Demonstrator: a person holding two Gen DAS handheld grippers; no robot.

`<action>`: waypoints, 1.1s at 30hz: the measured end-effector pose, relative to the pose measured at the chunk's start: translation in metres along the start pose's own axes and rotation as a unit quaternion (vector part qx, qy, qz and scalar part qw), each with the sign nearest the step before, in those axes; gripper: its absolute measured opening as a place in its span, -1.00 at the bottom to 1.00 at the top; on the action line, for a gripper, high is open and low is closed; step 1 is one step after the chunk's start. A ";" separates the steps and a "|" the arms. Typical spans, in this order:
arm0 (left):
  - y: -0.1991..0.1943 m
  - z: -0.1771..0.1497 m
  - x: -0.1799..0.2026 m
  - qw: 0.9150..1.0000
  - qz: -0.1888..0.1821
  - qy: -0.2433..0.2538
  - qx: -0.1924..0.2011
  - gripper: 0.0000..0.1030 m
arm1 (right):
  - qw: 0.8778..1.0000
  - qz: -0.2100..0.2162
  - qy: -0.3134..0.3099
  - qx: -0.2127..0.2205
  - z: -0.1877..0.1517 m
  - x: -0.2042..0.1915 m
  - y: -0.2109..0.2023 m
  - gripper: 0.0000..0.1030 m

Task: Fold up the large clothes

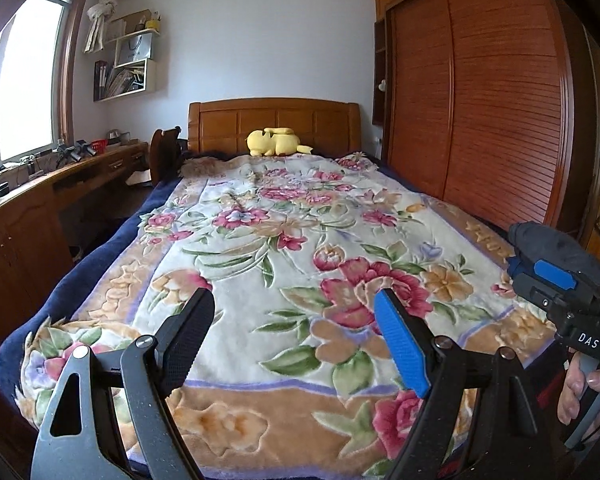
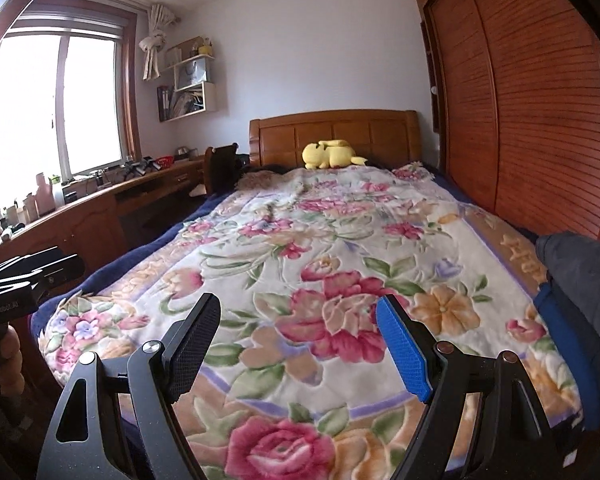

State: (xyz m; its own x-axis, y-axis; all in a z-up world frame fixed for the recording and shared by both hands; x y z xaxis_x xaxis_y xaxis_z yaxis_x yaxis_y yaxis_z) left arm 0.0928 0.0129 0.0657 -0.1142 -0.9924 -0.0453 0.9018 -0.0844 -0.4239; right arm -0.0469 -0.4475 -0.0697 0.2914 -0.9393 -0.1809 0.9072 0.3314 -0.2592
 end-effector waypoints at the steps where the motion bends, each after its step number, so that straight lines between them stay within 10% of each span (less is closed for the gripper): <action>1: -0.001 0.000 0.000 1.000 -0.001 -0.001 0.001 0.61 | 1.000 -0.001 -0.002 0.002 -0.001 -0.001 0.000 0.59; 33: -0.005 -0.005 0.004 1.000 0.005 -0.001 0.001 0.61 | 1.000 -0.002 -0.002 0.000 0.001 -0.002 -0.003 0.59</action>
State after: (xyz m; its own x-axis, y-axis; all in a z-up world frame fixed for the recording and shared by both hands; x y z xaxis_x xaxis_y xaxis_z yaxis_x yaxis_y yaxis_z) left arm 0.0857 0.0097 0.0631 -0.1041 -0.9934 -0.0471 0.9036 -0.0748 -0.4218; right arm -0.0498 -0.4463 -0.0681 0.2893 -0.9409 -0.1763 0.9084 0.3279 -0.2596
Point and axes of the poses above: each gripper's, at about its wrist camera, not at the fingertips, and y roughly the way its jaws point, x to its right, z to its top, the point moved 1 cm from there along y, roughly the way its jaws point, and after that the axes turned 5 degrees about y, right-handed, at the moved point
